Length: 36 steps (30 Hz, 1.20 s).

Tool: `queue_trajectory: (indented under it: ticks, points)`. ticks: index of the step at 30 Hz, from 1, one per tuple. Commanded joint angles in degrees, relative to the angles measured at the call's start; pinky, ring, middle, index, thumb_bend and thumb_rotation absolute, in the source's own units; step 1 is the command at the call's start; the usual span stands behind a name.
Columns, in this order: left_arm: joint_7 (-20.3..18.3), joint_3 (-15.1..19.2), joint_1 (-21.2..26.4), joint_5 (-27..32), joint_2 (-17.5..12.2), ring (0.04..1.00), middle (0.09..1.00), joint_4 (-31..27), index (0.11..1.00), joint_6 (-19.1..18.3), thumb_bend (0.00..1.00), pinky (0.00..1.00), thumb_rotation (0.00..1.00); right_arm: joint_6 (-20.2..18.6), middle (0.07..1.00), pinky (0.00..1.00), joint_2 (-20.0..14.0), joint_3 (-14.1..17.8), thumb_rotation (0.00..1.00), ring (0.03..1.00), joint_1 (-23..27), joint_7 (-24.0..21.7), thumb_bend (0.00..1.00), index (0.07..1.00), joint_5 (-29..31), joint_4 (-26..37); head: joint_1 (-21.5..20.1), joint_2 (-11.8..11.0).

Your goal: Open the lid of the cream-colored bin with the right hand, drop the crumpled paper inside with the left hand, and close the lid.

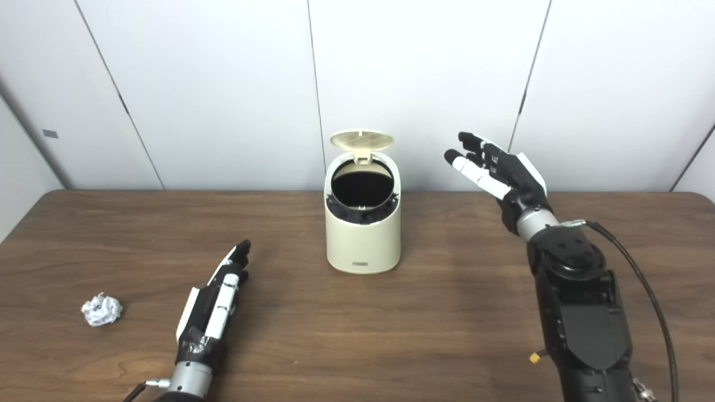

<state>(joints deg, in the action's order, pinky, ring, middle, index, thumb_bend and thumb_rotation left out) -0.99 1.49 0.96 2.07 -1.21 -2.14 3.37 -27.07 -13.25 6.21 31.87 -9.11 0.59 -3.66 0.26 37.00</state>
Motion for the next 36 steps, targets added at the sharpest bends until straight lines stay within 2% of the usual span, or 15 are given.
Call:
queue_trajectory:
  ticks: [1, 7, 12, 15, 17, 21, 28, 34, 36]
  points:
    - [-0.23, 0.06, -0.72, 0.07, -0.29, 1.0, 0.98, 0.5, 0.944, 0.8, 0.35, 1.0, 0.83, 0.23, 0.922, 1.0, -1.14, 0.67, 0.48, 0.936, 0.99, 0.12, 0.46, 0.864, 1.11, 2.96, -0.12, 0.23]
    - [-0.31, 0.5, -0.69, 1.18, -0.26, 1.0, 0.984, -0.2, 0.95, -0.22, 0.32, 1.0, 0.82, 0.3, 0.93, 1.0, -0.58, 1.38, 0.54, 0.945, -3.01, 1.19, 0.46, 0.871, 2.51, 6.65, -0.53, 0.65]
    - [-0.52, 0.77, -0.57, 1.99, -0.42, 1.0, 0.989, -0.25, 0.954, -0.18, 0.31, 1.0, 0.84, 0.88, 0.934, 0.99, -0.36, 0.98, 0.73, 0.949, -6.96, 1.14, 0.47, 0.892, 2.85, 10.03, -0.84, 0.82]
    - [-0.47, 0.86, -0.59, 1.99, -0.5, 1.0, 0.988, -0.34, 0.95, 0.02, 0.31, 1.0, 0.86, 0.47, 0.952, 1.0, 0.56, 1.25, 0.79, 0.973, -9.38, 1.39, 0.52, 0.909, 4.18, 12.3, -1.08, 0.97]
    - [-0.5, 0.98, -0.61, 2.23, -0.53, 1.0, 0.99, -0.41, 0.951, -0.09, 0.3, 1.0, 0.86, 1.62, 0.953, 1.0, 1.08, 1.36, 0.82, 0.977, -11.2, 1.25, 0.55, 0.916, 4.88, 12.88, -1.36, 1.13]
    - [-0.56, 1.09, -0.81, 2.66, -0.64, 1.0, 0.999, -1.18, 0.966, -1.13, 0.31, 1.0, 0.86, 4.7, 0.996, 1.0, 1.58, 1.71, 0.97, 1.0, -13.17, 0.25, 0.56, 0.965, 7.24, 12.08, -1.71, 1.25]
    - [-0.57, 1.46, -0.75, 3.49, -0.6, 1.0, 1.0, -1.49, 0.976, -1.39, 0.29, 1.0, 0.9, 7.84, 1.0, 1.0, 3.26, 1.88, 1.0, 1.0, -15.66, 2.08, 0.59, 0.981, 7.04, 10.82, -1.96, 1.66]
    - [-0.64, 1.8, -0.66, 3.94, -0.69, 1.0, 1.0, -1.8, 0.977, -1.77, 0.3, 1.0, 0.9, 11.5, 1.0, 1.0, 5.07, 1.79, 1.0, 1.0, -17.03, 4.49, 0.59, 0.967, 5.94, 9.24, -2.28, 2.15]
    - [-0.74, 1.89, -0.63, 4.06, -0.77, 1.0, 1.0, -1.79, 0.98, -1.77, 0.31, 1.0, 0.9, 12.94, 1.0, 1.0, 5.56, 2.13, 1.0, 1.0, -17.5, 4.74, 0.59, 0.988, 6.31, 8.24, -2.25, 2.26]
